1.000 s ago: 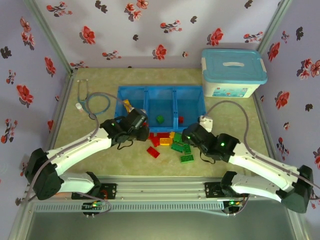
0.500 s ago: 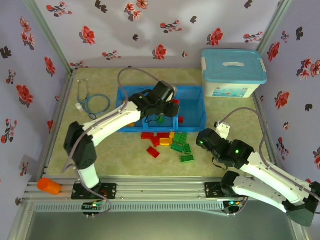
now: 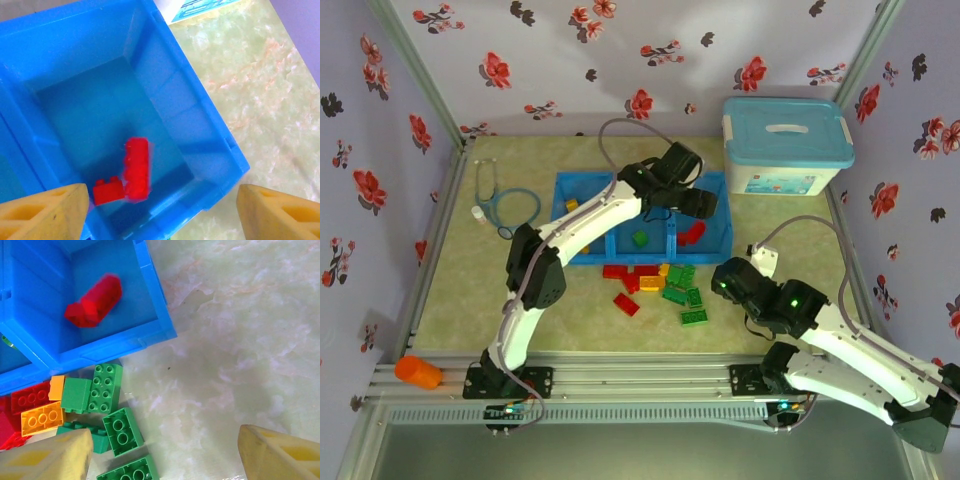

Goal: Sort the legos into containers by color
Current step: Place the lego in the container, then pick up the lego from the bottom-center of the table.

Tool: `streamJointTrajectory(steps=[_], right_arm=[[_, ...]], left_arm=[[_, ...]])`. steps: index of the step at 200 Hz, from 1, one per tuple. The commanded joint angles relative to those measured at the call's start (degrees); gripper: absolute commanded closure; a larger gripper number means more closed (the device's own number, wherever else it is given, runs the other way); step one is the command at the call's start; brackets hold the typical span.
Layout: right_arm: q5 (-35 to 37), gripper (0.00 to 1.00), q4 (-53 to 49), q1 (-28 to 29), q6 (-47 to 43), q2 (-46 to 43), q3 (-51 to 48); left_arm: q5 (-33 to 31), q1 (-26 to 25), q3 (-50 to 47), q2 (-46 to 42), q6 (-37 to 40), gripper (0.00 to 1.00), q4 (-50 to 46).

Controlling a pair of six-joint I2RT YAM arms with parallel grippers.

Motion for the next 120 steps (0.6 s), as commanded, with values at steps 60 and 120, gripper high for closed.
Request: streamJointTrajectory(steps=[60, 120], right_arm=[[-6.37, 0.23, 4.88, -0.21, -6.68, 2.32, -1.21], [-11.39, 0.19, 7.56, 2.58, -3.44, 11.72, -2.69]], left_arm=[[-2.16, -0.41, -27.17, -24.23, -2.26, 0.22, 6.73], [-7.44, -0.44, -51.53, -42.58, -7.02, 0.23, 9.83]])
